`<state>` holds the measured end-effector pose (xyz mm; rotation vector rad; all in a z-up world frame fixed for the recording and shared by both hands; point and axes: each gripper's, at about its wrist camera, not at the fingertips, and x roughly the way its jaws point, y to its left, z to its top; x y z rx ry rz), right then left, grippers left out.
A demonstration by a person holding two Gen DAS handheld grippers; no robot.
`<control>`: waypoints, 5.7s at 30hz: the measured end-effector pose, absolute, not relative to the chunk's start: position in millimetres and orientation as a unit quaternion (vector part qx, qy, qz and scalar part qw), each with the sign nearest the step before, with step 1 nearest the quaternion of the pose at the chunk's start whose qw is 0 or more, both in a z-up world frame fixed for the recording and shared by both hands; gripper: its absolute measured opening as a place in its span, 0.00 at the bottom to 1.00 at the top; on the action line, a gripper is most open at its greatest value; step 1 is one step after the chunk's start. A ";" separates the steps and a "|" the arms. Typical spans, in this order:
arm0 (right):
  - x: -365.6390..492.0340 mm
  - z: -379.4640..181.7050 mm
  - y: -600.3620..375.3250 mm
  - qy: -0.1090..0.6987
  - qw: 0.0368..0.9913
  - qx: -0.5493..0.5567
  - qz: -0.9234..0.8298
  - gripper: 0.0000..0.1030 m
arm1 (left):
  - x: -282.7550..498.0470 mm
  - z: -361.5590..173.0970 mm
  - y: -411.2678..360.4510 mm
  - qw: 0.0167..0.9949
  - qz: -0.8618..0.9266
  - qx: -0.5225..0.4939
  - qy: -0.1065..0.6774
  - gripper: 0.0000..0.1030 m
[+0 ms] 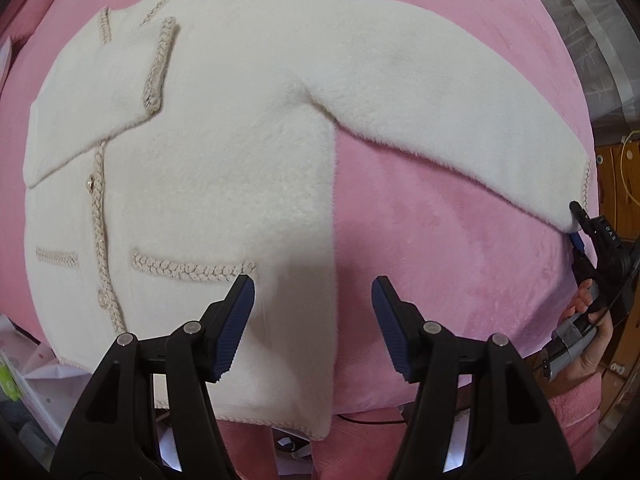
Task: Fold large clothes
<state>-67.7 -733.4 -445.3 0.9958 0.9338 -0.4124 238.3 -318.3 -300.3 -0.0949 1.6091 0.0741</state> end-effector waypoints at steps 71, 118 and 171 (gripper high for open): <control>222.8 -229.5 30.7 0.549 0.834 0.053 0.021 0.65 | 305.6 -352.6 4.9 0.746 0.011 -0.260 0.613 0.56; 235.0 -353.0 -100.9 0.521 0.853 -0.027 0.008 0.51 | 298.8 -369.7 92.1 0.747 0.169 -0.277 0.580 0.14; 161.8 -333.6 -204.8 0.586 0.756 0.276 0.095 0.00 | 319.0 -384.5 -0.3 0.776 0.107 -0.115 0.610 0.01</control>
